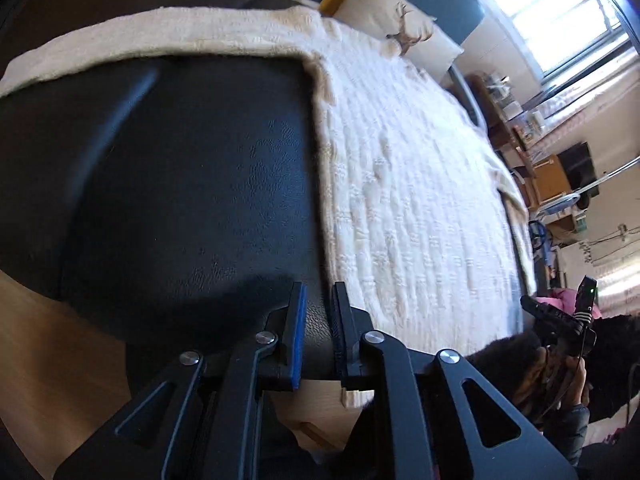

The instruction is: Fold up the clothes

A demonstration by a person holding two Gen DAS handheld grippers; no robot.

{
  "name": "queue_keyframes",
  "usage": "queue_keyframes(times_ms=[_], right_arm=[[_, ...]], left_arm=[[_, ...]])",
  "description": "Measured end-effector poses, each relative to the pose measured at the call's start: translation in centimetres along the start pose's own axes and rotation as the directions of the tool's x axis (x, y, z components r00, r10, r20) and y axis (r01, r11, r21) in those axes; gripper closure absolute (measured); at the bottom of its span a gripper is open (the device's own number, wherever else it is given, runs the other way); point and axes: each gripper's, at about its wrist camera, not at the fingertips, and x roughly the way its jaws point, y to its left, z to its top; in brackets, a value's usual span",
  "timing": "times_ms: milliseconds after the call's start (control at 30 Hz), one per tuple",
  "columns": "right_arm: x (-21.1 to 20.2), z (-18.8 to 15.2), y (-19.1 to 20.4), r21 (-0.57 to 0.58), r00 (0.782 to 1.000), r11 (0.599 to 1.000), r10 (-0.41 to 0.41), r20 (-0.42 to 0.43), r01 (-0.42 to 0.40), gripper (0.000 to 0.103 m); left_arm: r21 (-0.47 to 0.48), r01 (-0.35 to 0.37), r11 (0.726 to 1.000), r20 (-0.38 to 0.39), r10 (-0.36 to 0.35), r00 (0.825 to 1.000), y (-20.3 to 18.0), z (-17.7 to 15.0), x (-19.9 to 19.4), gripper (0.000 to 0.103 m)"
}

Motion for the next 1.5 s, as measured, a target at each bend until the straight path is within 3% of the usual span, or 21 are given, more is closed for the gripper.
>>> queue_keyframes(times_ms=[33,133,300,367,500,533,600,633,667,700,733,767,867,967,1033,1067,1167,1333,1433,1500], right_arm=[[-0.2,-0.1,-0.1,0.003,1.0,1.0,-0.003,0.002,0.003,0.064],[-0.6,-0.5,-0.5,0.014,1.0,1.0,-0.011,0.006,0.011,0.06],[0.3,-0.5,-0.7,0.02,1.0,1.0,0.001,-0.014,0.0,0.053],[0.4,-0.3,-0.4,0.0,1.0,1.0,0.0,-0.031,0.0,0.048],[0.6,0.0,0.4,-0.052,0.998,0.998,-0.023,-0.054,0.02,0.044],[0.6,-0.1,0.7,-0.072,0.998,0.997,-0.04,-0.053,0.036,0.047],[0.5,-0.2,1.1,-0.099,0.997,0.994,-0.056,-0.044,0.052,0.053],[0.3,-0.2,1.1,-0.092,0.998,0.995,-0.04,-0.042,0.036,0.065],[0.2,-0.2,1.1,-0.079,0.999,0.997,-0.015,-0.041,0.012,0.084],[0.1,-0.3,1.1,-0.058,0.999,0.998,0.024,-0.044,-0.026,0.092],[0.1,-0.6,1.5,-0.061,0.998,0.997,0.038,-0.05,-0.041,0.094],[0.1,-0.8,1.8,-0.064,0.997,0.996,0.052,-0.055,-0.055,0.094],[0.0,-2.0,3.2,-0.07,0.989,0.989,0.125,-0.079,-0.13,0.094],[0.3,-3.4,4.8,-0.113,0.984,0.983,0.133,-0.118,-0.146,0.094],[-0.2,-3.2,4.8,-0.078,0.977,0.983,0.154,-0.151,-0.167,0.088],[-0.8,-2.9,4.6,-0.05,0.979,0.987,0.145,-0.146,-0.154,0.079],[-3.2,-1.0,5.1,-0.056,1.0,0.998,0.007,-0.025,-0.008,0.075],[-2.9,1.1,10.6,-0.145,0.996,0.987,0.077,0.039,-0.071,0.075],[-1.0,1.1,12.4,-0.184,0.998,0.981,0.064,0.019,-0.059,0.075],[-0.6,2.4,12.8,-0.18,0.995,0.979,0.098,0.016,-0.094,0.075]], left_arm=[[-0.002,0.019,1.0,-0.005,-0.019,1.0,0.1,0.1,0.2,0.065],[-0.004,0.067,0.998,-0.029,-0.067,0.997,0.2,1.0,1.2,0.055],[-0.005,0.081,0.997,-0.095,-0.081,0.992,-0.4,2.2,3.9,0.052],[-0.004,0.092,0.996,-0.102,-0.092,0.991,-0.5,2.4,4.3,0.038],[0.01,0.087,0.996,-0.085,-0.085,0.993,-1.3,2.8,4.6,0.029],[0.024,0.077,0.997,-0.078,-0.075,0.994,-1.4,2.7,4.7,0.03],[0.047,0.043,0.998,-0.07,-0.04,0.997,-1.3,2.8,4.7,0.076],[0.058,0.022,0.998,-0.085,-0.017,0.996,-1.3,3.1,5.3,0.097],[0.059,0.017,0.998,-0.082,-0.012,0.997,-1.1,3.5,5.5,0.098],[0.058,0.014,0.998,-0.076,-0.01,0.997,-0.9,4.0,5.6,0.098],[0.057,0.012,0.998,-0.069,-0.008,0.998,-0.6,4.4,5.6,0.099],[0.057,-0.039,0.998,-0.031,0.041,0.999,-0.1,5.4,5.1,0.099],[-0.001,-0.095,0.995,0.021,0.095,0.995,3.2,7.9,3.1,0.099],[-0.025,-0.078,0.997,-0.06,0.077,0.995,5.8,9.3,2.3,0.097],[-0.029,-0.031,0.999,-0.151,0.026,0.988,6.5,8.8,2.7,0.095],[-0.008,-0.04,0.999,-0.155,0.038,0.987,6.6,8.4,2.4,0.093],[0.026,-0.064,0.998,-0.126,0.067,0.99,6.9,7.6,1.3,0.091],[0.026,-0.001,1.0,-0.032,0.002,0.999,5.7,8.5,0.9,0.091],[0.053,-0.093,0.994,-0.081,0.097,0.992,5.3,8.9,3.1,0.091],[0.057,-0.103,0.993,-0.019,0.104,0.994,5.5,10.0,1.8,0.091]])
